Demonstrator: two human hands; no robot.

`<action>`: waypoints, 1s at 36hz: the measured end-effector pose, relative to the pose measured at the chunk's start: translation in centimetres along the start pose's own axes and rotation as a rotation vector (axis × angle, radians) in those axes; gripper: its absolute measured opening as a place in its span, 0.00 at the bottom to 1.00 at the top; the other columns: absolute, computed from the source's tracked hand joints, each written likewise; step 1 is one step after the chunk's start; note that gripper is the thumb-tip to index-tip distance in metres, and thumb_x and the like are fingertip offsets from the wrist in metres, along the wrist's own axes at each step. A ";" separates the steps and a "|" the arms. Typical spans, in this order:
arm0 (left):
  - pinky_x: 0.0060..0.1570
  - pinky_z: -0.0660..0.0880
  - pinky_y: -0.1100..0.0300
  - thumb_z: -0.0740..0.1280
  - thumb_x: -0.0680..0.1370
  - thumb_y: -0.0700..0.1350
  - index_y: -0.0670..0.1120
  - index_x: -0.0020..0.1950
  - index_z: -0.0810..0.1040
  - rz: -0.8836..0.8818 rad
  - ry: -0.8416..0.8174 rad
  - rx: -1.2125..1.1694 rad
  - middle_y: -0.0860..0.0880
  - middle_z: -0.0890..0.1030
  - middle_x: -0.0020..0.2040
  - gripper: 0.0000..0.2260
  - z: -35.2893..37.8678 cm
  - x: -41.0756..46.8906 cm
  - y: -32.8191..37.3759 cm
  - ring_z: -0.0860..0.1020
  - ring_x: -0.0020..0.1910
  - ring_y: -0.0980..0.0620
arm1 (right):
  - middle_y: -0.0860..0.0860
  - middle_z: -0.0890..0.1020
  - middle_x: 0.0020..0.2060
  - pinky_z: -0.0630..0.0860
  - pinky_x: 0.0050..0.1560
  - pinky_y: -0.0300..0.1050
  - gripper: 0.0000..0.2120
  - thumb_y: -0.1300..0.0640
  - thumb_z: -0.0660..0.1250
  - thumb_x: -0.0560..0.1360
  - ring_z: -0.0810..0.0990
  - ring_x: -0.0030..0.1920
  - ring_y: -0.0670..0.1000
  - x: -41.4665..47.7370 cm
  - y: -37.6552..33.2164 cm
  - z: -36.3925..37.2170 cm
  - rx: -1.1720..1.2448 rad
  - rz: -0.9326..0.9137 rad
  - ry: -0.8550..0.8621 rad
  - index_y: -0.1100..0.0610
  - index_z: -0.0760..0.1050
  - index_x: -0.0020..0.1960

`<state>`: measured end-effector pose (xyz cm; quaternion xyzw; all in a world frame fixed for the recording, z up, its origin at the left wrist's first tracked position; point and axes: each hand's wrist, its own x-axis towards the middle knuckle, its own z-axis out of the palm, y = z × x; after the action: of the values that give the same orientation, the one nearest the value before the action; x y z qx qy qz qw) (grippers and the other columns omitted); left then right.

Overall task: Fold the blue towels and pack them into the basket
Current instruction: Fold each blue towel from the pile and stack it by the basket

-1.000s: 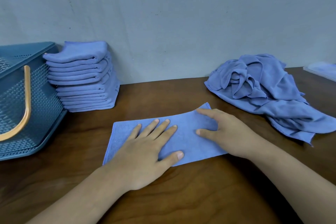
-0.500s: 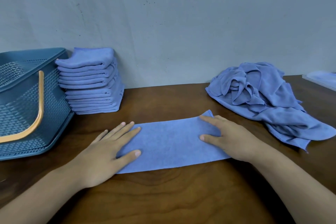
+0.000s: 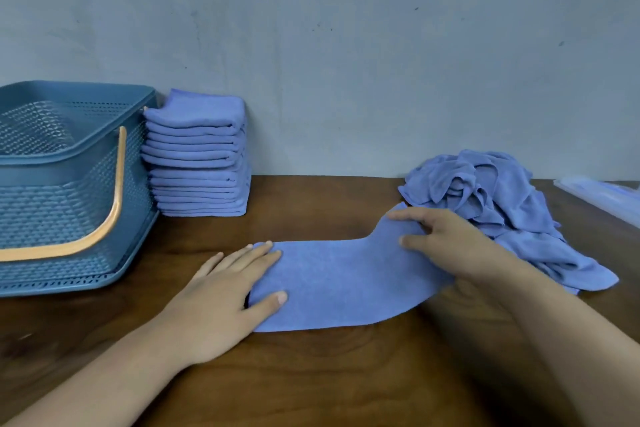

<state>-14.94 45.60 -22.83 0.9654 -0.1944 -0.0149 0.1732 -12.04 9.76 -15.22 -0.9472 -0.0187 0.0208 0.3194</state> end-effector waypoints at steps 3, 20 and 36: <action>0.83 0.41 0.56 0.49 0.80 0.75 0.66 0.85 0.49 0.003 -0.003 -0.017 0.70 0.45 0.83 0.34 0.0 0.0 -0.2 0.40 0.80 0.71 | 0.37 0.79 0.63 0.74 0.61 0.40 0.23 0.55 0.68 0.80 0.77 0.62 0.40 0.3 -3.0 -0.7 -0.007 -0.007 -0.025 0.35 0.76 0.71; 0.66 0.72 0.62 0.66 0.85 0.45 0.61 0.71 0.73 -0.157 0.416 -0.625 0.66 0.80 0.58 0.16 -0.9 0.6 -1.4 0.75 0.63 0.66 | 0.41 0.79 0.62 0.76 0.58 0.35 0.28 0.56 0.68 0.81 0.81 0.56 0.39 -1.0 -11.0 10.5 0.203 -0.020 -0.263 0.40 0.69 0.78; 0.56 0.75 0.65 0.63 0.87 0.45 0.61 0.72 0.69 -0.175 0.244 -0.638 0.67 0.84 0.54 0.16 -0.7 0.5 -1.3 0.81 0.56 0.64 | 0.45 0.80 0.65 0.83 0.46 0.47 0.22 0.44 0.66 0.84 0.87 0.50 0.50 -1.0 -10.8 10.3 0.641 0.022 -0.313 0.35 0.69 0.77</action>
<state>-13.95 46.79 -22.57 0.8703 -0.0743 0.0260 0.4861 -13.81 24.56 -16.83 -0.7843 -0.0499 0.1739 0.5934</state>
